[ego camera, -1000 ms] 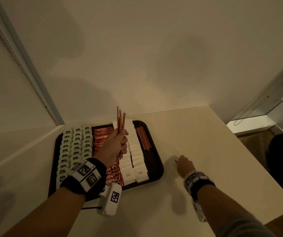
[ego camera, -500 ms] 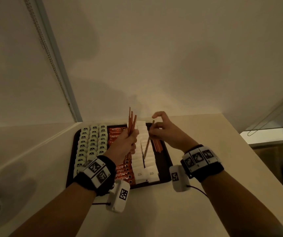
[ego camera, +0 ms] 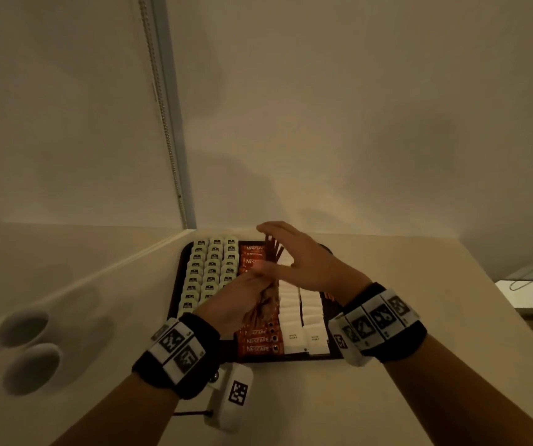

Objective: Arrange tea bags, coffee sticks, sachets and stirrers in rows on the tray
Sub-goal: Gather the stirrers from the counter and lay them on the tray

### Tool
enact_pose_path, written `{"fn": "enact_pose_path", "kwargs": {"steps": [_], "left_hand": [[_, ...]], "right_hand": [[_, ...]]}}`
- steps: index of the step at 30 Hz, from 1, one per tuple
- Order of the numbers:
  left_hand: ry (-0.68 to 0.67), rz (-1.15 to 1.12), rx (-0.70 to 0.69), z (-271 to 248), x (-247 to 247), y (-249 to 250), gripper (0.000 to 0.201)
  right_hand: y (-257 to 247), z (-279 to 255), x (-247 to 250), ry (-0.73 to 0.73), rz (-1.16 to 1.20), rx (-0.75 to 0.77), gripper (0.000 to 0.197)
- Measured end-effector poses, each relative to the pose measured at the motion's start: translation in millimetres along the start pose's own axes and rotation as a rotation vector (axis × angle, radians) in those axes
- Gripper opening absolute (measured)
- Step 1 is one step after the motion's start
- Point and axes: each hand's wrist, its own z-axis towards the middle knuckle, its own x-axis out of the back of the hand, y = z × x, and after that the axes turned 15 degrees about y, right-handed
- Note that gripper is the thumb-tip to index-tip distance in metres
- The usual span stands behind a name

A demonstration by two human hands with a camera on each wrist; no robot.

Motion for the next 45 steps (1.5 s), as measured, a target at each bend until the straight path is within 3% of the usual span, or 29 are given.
{"fn": "enact_pose_path", "kwargs": {"steps": [3, 6, 15, 20, 24, 31, 34, 41, 43, 45], "left_hand": [[0.016, -0.074, 0.029, -1, 4, 5, 0.028], [0.007, -0.051, 0.014, -1, 1, 8, 0.029], [0.035, -0.114, 0.094, -3, -1, 18, 0.016], [0.027, -0.115, 0.106, -6, -3, 19, 0.026], [0.024, -0.093, 0.105, -6, -5, 17, 0.028], [0.034, -0.123, 0.104, -6, -9, 21, 0.030], [0.025, -0.132, 0.106, -7, -11, 24, 0.030], [-0.004, -0.139, 0.125, -6, -8, 22, 0.023], [0.013, -0.130, 0.136, -7, -6, 21, 0.019], [0.007, -0.135, 0.123, -7, -4, 20, 0.014]], "right_hand": [[-12, -8, -7, -0.198, -0.151, 0.030, 0.119], [-17, -10, -17, -0.169, -0.304, 0.122, 0.134], [-25, -9, -12, -0.209, -0.394, 0.179, 0.124], [-25, -12, -9, -0.273, -0.416, 0.152, 0.129], [-26, -13, -5, -0.232, -0.356, 0.128, 0.111], [-22, -11, 0, -0.235, -0.321, 0.107, 0.109], [-15, -9, 0, -0.225, -0.275, 0.092, 0.117], [-5, -9, -6, -0.162, -0.230, 0.153, 0.118], [-1, -8, -8, -0.160, -0.145, 0.096, 0.124], [1, -6, -7, -0.105, 0.155, -0.106, 0.116]]}}
